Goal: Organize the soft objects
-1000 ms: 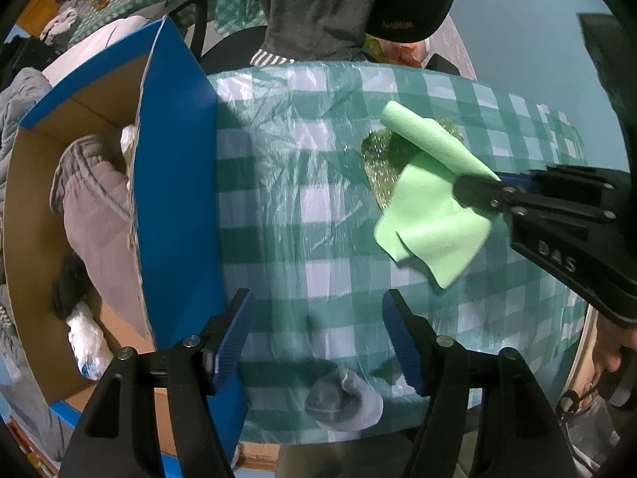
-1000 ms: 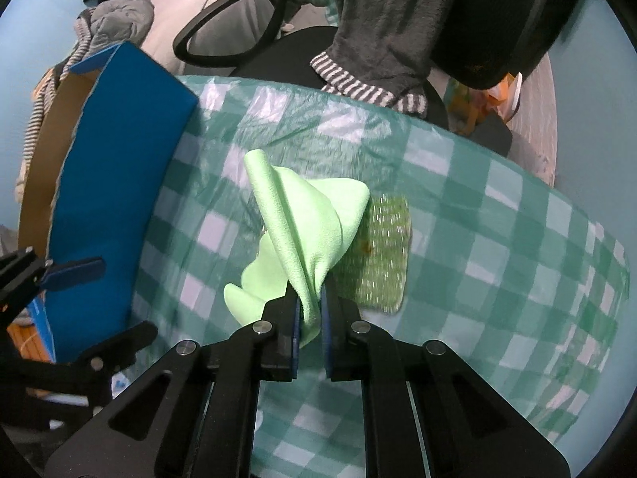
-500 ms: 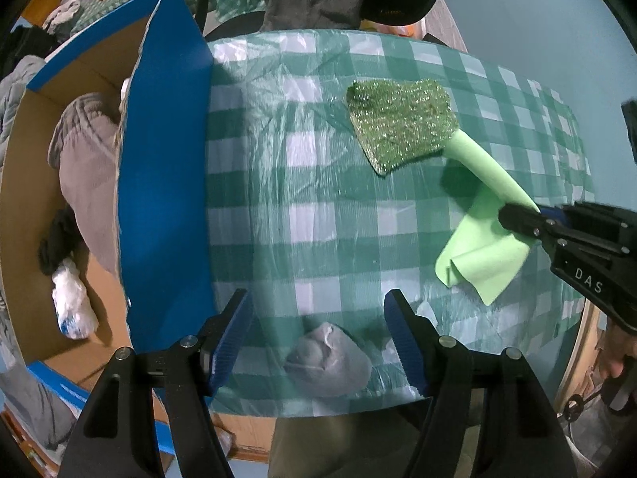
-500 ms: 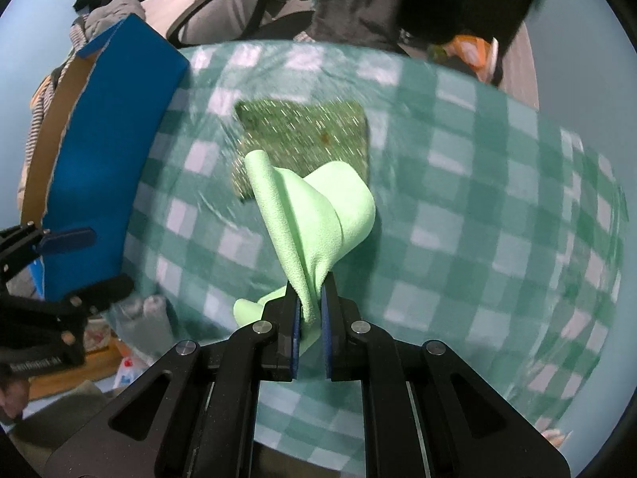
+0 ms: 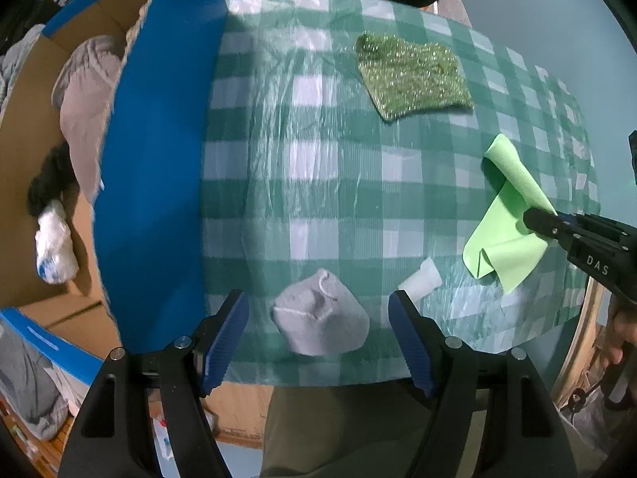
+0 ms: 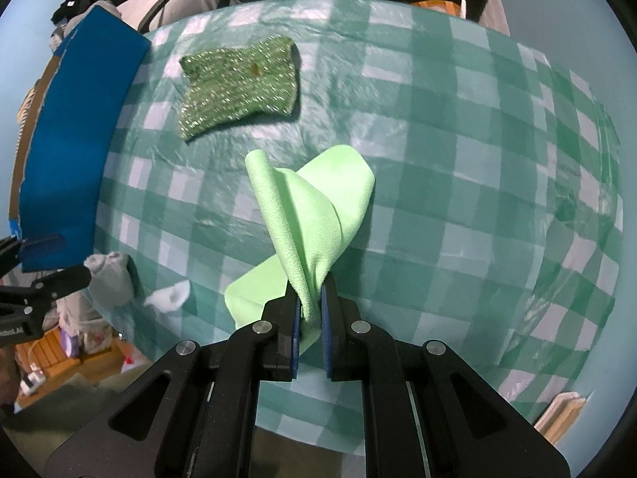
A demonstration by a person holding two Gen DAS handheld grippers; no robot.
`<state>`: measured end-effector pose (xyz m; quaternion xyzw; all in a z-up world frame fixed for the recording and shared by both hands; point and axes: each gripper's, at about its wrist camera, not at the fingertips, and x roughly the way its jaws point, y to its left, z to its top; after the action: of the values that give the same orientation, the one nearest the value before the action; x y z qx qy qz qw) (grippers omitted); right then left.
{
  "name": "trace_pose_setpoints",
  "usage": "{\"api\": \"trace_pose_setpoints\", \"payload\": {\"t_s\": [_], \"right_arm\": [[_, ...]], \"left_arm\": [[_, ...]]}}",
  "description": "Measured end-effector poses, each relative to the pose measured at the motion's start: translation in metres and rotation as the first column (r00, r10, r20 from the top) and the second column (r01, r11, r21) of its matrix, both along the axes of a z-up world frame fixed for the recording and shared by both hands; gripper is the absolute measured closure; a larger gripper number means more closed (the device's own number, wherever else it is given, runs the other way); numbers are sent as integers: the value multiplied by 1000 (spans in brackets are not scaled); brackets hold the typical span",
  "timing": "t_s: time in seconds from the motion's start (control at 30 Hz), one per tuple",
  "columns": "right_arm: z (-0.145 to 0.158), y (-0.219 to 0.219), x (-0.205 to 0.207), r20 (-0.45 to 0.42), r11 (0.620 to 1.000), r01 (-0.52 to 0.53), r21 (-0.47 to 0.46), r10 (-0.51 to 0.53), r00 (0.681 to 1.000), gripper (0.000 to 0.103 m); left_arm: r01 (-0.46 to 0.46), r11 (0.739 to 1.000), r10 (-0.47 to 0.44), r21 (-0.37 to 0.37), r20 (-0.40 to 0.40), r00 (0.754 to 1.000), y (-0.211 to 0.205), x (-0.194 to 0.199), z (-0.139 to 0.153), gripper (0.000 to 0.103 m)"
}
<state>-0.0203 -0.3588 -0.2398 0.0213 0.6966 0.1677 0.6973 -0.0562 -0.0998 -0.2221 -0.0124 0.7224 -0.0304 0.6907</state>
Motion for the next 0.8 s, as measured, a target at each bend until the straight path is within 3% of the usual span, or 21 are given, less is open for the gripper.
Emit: {"api": "trace_pose_setpoints", "payload": {"t_s": [0.07, 0.13, 0.2, 0.27, 0.6, 0.8], "right_arm": [[-2, -2, -2, -4, 1000, 4, 2, -4, 1000, 92], [-3, -4, -3, -8, 1000, 8, 0, -8, 1000, 77], [-2, -5, -4, -2, 1000, 3, -2, -3, 1000, 54], [-1, -5, -4, 12, 1000, -4, -18, 4, 1000, 46], [-12, 0, -3, 13, 998, -35, -47, 36, 999, 45], [-22, 5, 2, 28, 993, -58, -106, 61, 998, 45]], "left_arm": [[-15, 1000, 15, -1, -9, 1000, 0, -4, -4, 29], [-33, 999, 33, -9, -18, 999, 2, -11, -9, 27], [-45, 999, 45, -10, -22, 999, 3, -14, -12, 25], [-53, 999, 53, -9, -34, 998, 4, -18, -21, 25], [-130, 991, 129, -17, -66, 989, 20, -24, -53, 25], [-116, 993, 115, -17, -56, 992, 23, -19, -59, 25]]}}
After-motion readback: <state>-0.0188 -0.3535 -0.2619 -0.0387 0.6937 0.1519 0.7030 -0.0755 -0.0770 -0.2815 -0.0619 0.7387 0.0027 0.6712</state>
